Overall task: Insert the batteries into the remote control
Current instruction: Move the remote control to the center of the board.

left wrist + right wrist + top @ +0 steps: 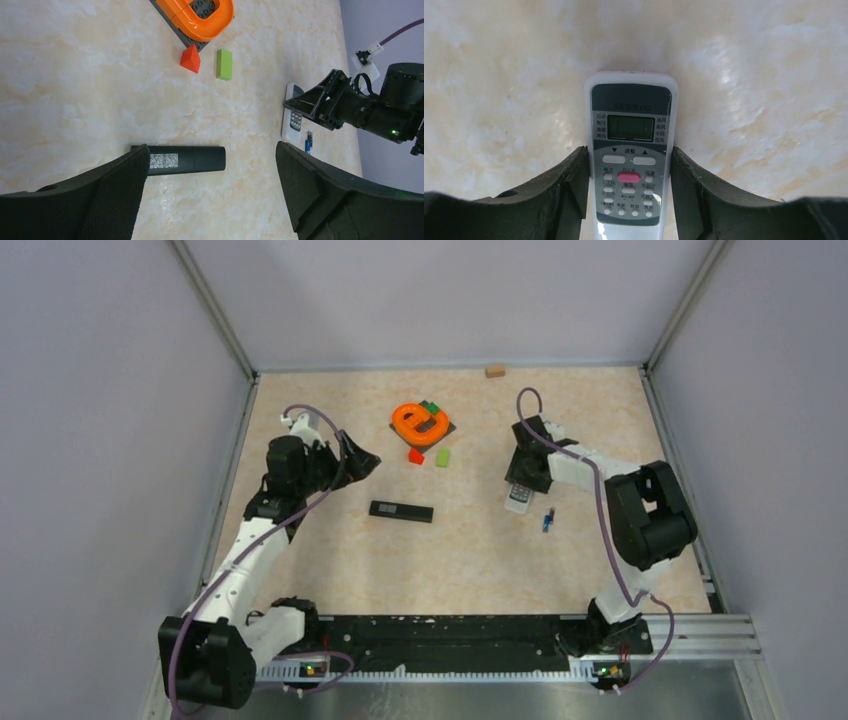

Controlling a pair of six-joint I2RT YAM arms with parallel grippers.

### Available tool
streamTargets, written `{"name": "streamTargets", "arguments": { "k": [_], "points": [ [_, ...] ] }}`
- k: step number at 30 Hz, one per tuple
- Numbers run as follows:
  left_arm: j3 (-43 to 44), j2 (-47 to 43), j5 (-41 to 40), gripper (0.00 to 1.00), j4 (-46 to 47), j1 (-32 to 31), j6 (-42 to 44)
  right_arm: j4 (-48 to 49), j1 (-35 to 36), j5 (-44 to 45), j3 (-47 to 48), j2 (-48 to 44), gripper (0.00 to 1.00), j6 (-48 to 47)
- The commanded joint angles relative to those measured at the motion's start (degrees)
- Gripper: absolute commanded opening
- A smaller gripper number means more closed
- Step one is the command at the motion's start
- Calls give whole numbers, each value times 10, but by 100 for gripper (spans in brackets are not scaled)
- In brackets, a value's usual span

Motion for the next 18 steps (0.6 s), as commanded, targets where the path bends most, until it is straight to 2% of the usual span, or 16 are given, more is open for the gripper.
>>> {"name": "streamTargets", "arguments": {
  "k": [1, 6, 8, 13, 15, 18],
  "points": [
    [5, 33, 0, 99, 25, -34, -13, -17, 78, -19, 21, -6, 39, 33],
    [23, 87, -63, 99, 22, -106, -27, -18, 139, -10, -6, -22, 42, 95],
    [34, 116, -89, 99, 23, -137, -34, -12, 142, -13, -16, -25, 48, 99],
    [62, 192, -118, 99, 51, -202, -49, -13, 133, 4, -19, -65, 74, 77],
    [74, 219, -127, 99, 64, -221, -45, -3, 118, -4, -24, -99, 78, 66],
    [111, 266, -135, 99, 72, -247, -35, -9, 91, -12, -32, -147, 78, 58]
  ]
}}
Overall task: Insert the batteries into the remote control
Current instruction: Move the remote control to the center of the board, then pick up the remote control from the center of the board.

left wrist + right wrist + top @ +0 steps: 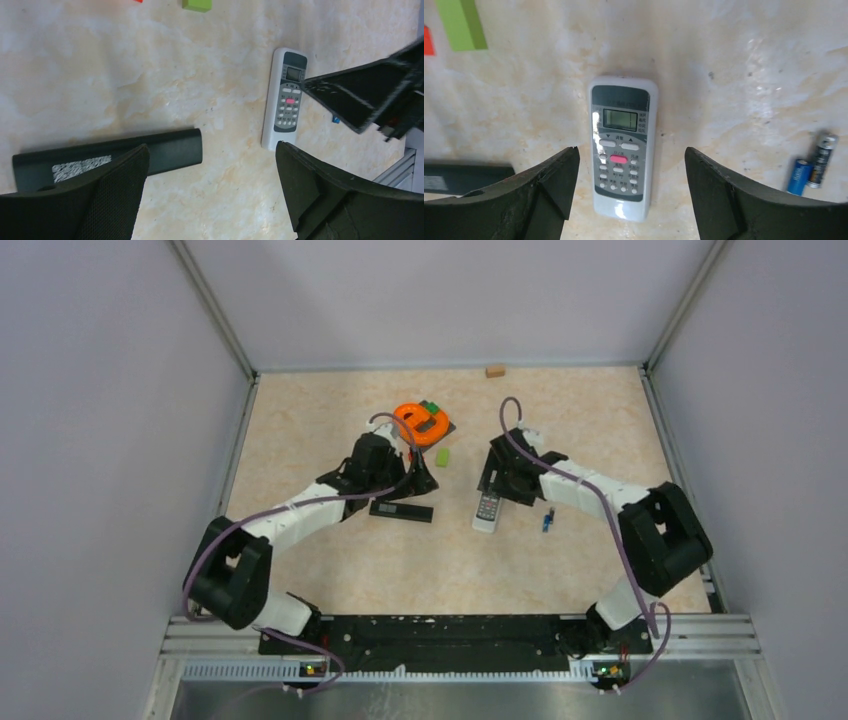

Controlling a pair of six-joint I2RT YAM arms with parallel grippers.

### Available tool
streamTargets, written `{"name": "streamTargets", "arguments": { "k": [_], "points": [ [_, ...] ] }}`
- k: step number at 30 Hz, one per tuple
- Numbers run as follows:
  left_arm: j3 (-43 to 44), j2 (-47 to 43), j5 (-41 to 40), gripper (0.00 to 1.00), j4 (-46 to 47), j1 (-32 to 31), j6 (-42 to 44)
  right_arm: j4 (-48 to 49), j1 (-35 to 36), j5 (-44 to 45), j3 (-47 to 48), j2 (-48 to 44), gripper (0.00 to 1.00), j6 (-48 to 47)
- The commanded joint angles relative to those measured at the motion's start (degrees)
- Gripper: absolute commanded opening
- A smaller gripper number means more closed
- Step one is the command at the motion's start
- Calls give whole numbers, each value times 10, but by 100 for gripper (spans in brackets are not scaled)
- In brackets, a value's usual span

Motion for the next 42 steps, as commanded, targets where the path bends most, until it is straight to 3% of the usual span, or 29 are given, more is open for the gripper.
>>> {"name": "streamTargets", "arguments": {
  "k": [1, 4, 11, 19, 27, 38, 42],
  "points": [
    [72, 62, -36, 99, 48, -41, 15, 1, -42, 0, -9, -97, 78, -14],
    [125, 122, -42, 99, 48, -76, 54, -13, -81, -3, -40, -139, 76, -9],
    [258, 252, -69, 87, -6, -155, 149, -53, -140, 22, -125, -248, 68, 6],
    [361, 364, -177, 95, -98, -207, 102, -62, -177, 11, -188, -307, 68, 6],
    [398, 412, -181, 97, -118, -232, 108, -59, -194, 4, -204, -320, 68, -1],
    [458, 464, -282, 69, -201, -260, 89, -57, -201, 2, -209, -321, 67, -2],
    [466, 461, -225, 27, -196, -253, 96, -46, -201, -19, -209, -326, 67, -11]
  ]
}}
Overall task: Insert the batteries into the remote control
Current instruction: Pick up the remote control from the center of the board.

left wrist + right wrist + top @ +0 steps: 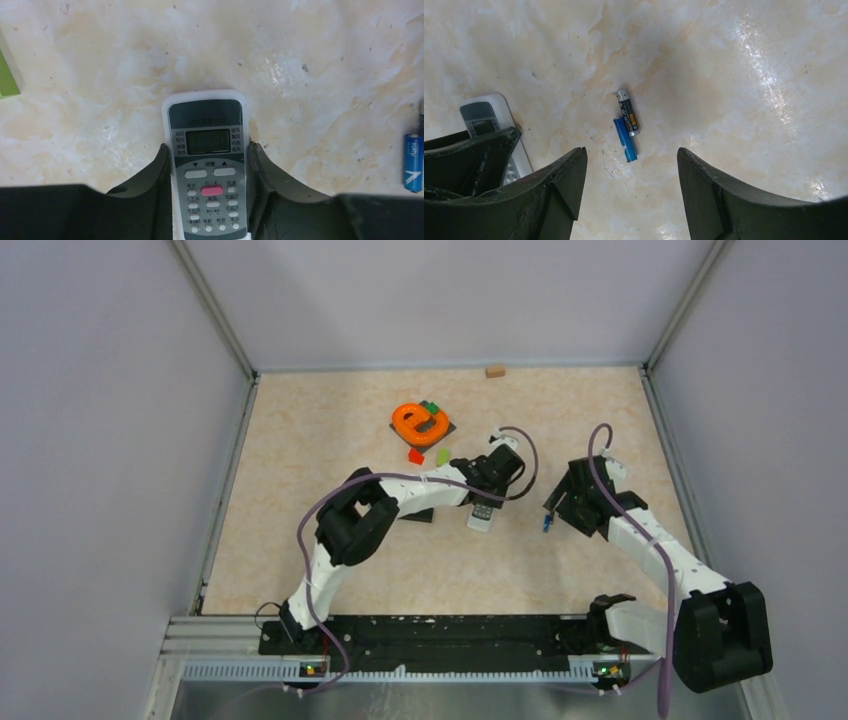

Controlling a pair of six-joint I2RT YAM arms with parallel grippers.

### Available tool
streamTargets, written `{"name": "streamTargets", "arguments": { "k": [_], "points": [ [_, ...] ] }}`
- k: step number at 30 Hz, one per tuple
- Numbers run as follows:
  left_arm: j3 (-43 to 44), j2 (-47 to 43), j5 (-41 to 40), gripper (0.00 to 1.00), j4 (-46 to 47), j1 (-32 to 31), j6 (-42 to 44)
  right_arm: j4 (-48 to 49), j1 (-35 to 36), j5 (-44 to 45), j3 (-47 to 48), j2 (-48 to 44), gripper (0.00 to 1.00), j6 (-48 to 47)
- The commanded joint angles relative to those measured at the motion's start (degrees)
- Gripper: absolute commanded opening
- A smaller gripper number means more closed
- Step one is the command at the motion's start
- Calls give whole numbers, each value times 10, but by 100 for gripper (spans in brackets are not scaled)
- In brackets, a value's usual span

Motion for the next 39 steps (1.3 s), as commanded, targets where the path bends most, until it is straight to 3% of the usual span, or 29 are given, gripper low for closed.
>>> {"name": "streamTargets", "arguments": {
  "k": [1, 5, 11, 16, 19, 27, 30, 39],
  "points": [
    [11, 10, 68, 19, -23, 12, 6, 29, -9, -35, -1, -23, 68, -24],
    [-15, -38, 203, 0, 26, 70, 6, 68, -9, -103, 3, -41, 73, -61],
    [-96, -153, 438, 0, 148, 174, -9, 160, -9, -265, 2, -73, 82, -111],
    [-141, -231, 559, 0, 260, 223, -91, 348, -7, -452, -37, -99, 92, -47],
    [-165, -266, 592, 0, 343, 232, -159, 465, 8, -488, -50, -104, 96, 18],
    [-214, -306, 626, 0, 556, 232, -345, 614, 77, -467, -20, -79, 98, 93],
    [-221, -305, 636, 0, 594, 232, -381, 679, 92, -489, -12, -56, 98, 135],
    [-249, -332, 615, 0, 644, 232, -427, 689, 115, -471, 7, -20, 94, 154]
  ]
}}
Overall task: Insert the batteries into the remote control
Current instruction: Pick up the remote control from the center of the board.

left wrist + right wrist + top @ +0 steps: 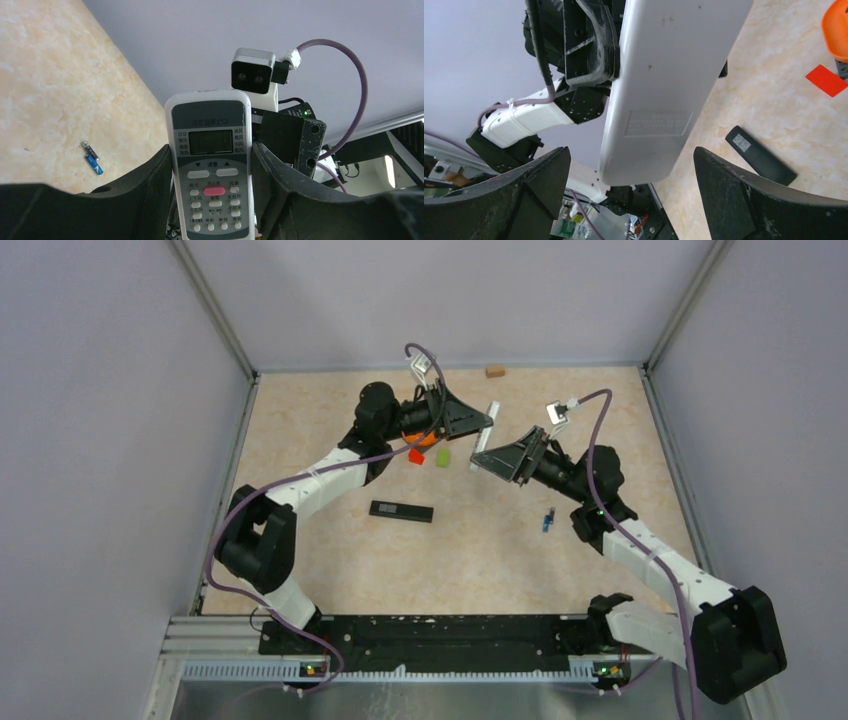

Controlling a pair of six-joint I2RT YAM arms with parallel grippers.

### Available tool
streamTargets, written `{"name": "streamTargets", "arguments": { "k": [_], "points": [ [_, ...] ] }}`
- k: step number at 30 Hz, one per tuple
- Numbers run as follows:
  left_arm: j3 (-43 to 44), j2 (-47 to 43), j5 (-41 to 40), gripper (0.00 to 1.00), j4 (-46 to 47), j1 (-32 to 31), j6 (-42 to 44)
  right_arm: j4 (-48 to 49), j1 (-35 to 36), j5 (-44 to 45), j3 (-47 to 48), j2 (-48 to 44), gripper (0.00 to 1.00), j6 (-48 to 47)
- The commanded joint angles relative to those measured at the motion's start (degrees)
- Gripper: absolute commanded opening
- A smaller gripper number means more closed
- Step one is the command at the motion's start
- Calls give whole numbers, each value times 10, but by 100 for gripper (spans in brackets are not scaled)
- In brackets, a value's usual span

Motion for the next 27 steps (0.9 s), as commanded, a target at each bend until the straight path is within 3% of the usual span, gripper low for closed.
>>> {"name": "streamTargets", "arguments": {
  "k": [1, 5, 9, 12, 13, 14, 16, 18, 21, 24, 27],
  "points": [
    [-16, -40, -3, 0, 89, -1, -49, 54, 15, 4, 41, 24, 93, 18],
    [-28, -47, -11, 4, 101, -2, -61, 89, 28, 2, 57, 48, 79, 19],
    [-40, -62, -22, 15, 90, -2, -49, 43, 32, -3, 83, 67, 46, -16],
    [-38, -84, -42, 50, 16, -2, 10, -18, 40, 10, 98, 67, 35, -96],
    [-35, -95, -60, 69, -26, -2, 45, -65, 47, 29, 112, 66, 33, -146],
    [-30, -107, -82, 78, -84, -2, 84, -128, 58, 56, 130, 64, 30, -198],
    [-13, -128, -135, 86, -196, -3, 174, -239, 88, 136, 172, 69, 28, -299],
    [1, -139, -186, 89, -274, -5, 241, -325, 119, 220, 208, 84, 28, -371],
    [13, -141, -219, 85, -330, -7, 289, -376, 143, 278, 240, 110, 26, -418],
    [21, -136, -243, 73, -370, -9, 314, -389, 163, 318, 255, 125, 26, -447],
    [30, -130, -260, 52, -401, -10, 329, -401, 181, 339, 267, 141, 26, -476]
  ]
}}
